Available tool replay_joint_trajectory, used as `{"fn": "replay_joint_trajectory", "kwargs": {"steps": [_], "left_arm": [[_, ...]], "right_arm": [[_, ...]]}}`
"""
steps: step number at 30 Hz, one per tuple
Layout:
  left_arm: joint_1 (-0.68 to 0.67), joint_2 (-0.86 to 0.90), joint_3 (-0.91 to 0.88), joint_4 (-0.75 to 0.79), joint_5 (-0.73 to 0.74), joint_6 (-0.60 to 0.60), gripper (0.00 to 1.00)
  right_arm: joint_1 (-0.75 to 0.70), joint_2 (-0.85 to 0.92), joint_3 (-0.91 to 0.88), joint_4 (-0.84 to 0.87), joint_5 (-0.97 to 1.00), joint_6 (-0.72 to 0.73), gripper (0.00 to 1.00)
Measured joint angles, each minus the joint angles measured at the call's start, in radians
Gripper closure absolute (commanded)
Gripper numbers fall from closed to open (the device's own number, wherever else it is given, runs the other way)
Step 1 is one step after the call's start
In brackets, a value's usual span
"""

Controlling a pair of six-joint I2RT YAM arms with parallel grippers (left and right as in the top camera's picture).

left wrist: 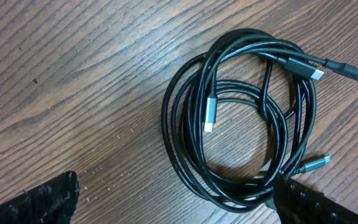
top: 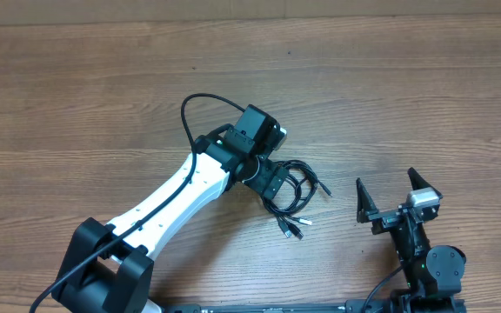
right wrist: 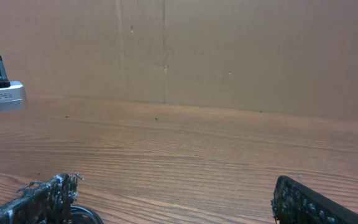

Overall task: Untangle cables
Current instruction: 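Lower the open left gripper onto the cable bundle and close it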

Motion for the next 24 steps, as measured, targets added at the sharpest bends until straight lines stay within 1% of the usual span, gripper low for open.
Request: {"fn": "replay_joint_trajectory", "kwargs": {"steps": [17, 19, 20, 21, 22, 24], "left_arm": [[0.0, 0.0, 0.0, 0.008, 0.003, 0.0, 0.0], [0.0, 0.0, 0.0, 0.002, 0.011, 0.0, 0.05], [0.0, 0.0, 0.0, -0.008, 0.014, 0.0, 0.05], [0.0, 0.0, 0.001, -0.021, 0.016, 0.0, 0.04], [0.0, 0.0, 0.001, -0.032, 0.016, -0.001, 0.0], [0.0, 0.001, 0.001, -0.038, 0.016, -0.008, 0.01]], "right_arm": [[0.0, 0.0, 0.0, 0.0, 0.0, 0.0, 0.0], [0.0, 0.0, 0.0, 0.0, 0.0, 0.0, 0.0], [0.0, 0.0, 0.0, 0.0, 0.0, 0.0, 0.0], [0.0, 0.0, 0.0, -0.001, 0.0, 0.0, 0.0], [0.0, 0.0, 0.0, 0.0, 0.0, 0.0, 0.0], [0.0, 0.0, 0.0, 0.0, 0.0, 0.0, 0.0]]}}
